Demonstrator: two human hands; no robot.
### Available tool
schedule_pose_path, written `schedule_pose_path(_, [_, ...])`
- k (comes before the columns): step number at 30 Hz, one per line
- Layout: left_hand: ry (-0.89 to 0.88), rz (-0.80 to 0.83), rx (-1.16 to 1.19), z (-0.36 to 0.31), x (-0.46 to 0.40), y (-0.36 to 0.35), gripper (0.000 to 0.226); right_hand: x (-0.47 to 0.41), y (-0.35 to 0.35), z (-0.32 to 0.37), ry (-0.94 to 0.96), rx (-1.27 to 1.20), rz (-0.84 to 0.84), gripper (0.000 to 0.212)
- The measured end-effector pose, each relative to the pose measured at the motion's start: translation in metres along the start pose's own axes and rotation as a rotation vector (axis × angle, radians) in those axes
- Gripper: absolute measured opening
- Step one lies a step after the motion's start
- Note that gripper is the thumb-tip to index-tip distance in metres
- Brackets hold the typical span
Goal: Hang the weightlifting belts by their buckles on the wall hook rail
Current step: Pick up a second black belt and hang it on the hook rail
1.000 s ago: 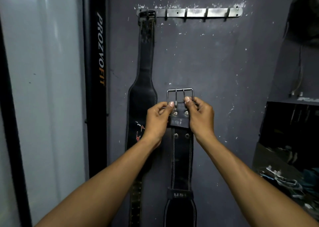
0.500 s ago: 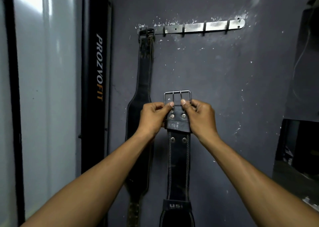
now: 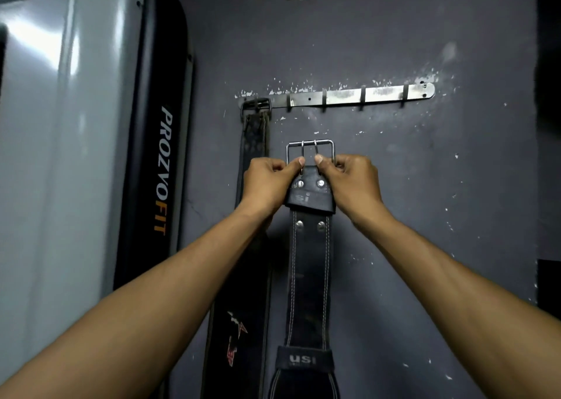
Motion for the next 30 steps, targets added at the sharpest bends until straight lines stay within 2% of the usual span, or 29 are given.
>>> schedule_pose_path(4, [-0.032, -0.056, -0.02, -0.014, -0.066, 0.01, 0.059, -0.056, -0.02, 0.017, 0.018, 0.023, -0.018, 0.05])
schedule_pose_path(9, [0.018, -0.121, -0.061, -0.015, -0.144, 0.014, 0.06, -0.126, -0.049, 0.024, 0.003, 0.121, -0.051, 0.058])
schedule_pose_path(13, [-0.016, -0.138, -0.182, -0.022, -0.185, 0.014, 0.057, -0.162, -0.063, 0.013, -0.037, 0.121, -0.072, 0.06])
schedule_pose_path(15, [-0.024, -0.131, -0.238, -0.025, -0.195, 0.011, 0.058, -0.174, -0.065, 0.006, -0.059, 0.104, -0.089, 0.057])
schedule_pose_path(18, [-0.023, -0.088, -0.276, -0.033, -0.203, 0.006, 0.041, -0.185, -0.066, 0.001, -0.091, 0.11, -0.11, 0.043])
schedule_pose_path(23, [-0.004, -0.042, -0.302, -0.033, -0.209, 0.001, 0.046, -0.196, -0.069, -0.006, -0.134, 0.136, -0.126, 0.037])
schedule_pose_path(26, [-0.002, -0.037, -0.295, -0.024, -0.211, 0.001, 0.059, -0.199, -0.075, -0.018, -0.174, 0.139, -0.129, 0.043])
schedule_pose_path(30, [0.007, -0.023, -0.273, -0.015, -0.205, 0.0, 0.046, -0.195, -0.078, -0.027, -0.208, 0.134, -0.122, 0.05])
Point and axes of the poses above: each hand's wrist, its own x-axis away from the middle knuckle, its own y-axis out of the back of the hand, z = x × y, the point moved 5 cm from there along -x, towards the middle knuckle, and after that the axes turned 4 degrees about y, right-handed, at the moved point
